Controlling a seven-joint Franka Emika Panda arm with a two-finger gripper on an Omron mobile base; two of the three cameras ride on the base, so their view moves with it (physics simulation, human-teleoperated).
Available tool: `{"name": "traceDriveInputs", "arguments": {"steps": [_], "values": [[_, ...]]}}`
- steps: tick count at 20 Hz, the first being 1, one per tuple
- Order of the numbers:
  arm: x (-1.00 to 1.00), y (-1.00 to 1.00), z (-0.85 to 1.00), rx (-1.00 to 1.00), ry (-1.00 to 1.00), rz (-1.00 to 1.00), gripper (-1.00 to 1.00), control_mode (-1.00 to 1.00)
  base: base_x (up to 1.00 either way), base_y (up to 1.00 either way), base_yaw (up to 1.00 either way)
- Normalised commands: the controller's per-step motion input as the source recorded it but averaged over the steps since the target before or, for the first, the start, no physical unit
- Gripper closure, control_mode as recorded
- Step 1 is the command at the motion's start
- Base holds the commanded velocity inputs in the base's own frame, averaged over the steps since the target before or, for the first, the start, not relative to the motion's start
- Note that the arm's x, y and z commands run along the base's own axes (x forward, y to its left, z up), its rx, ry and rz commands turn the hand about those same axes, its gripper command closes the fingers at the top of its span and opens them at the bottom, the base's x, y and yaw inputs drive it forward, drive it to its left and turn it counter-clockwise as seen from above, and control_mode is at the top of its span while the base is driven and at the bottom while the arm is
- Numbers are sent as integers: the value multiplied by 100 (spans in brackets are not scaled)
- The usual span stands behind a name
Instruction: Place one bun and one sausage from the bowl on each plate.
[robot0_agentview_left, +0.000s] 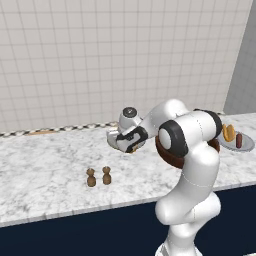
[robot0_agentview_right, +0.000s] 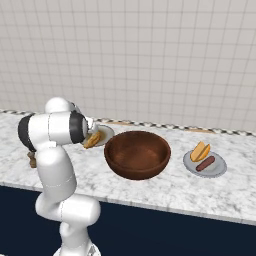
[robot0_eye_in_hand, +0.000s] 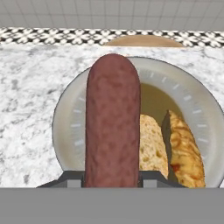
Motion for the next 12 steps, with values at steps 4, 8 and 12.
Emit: {"name": "traceDriveInputs", "arguments": {"steps": [4,8,12], "values": [[0,0,0,0,0,0,100,-100,0,0,0],[0,0,0,0,0,0,-100,-100,0,0,0],[0,0,0,0,0,0,-100,-100,0,0,0]]}}
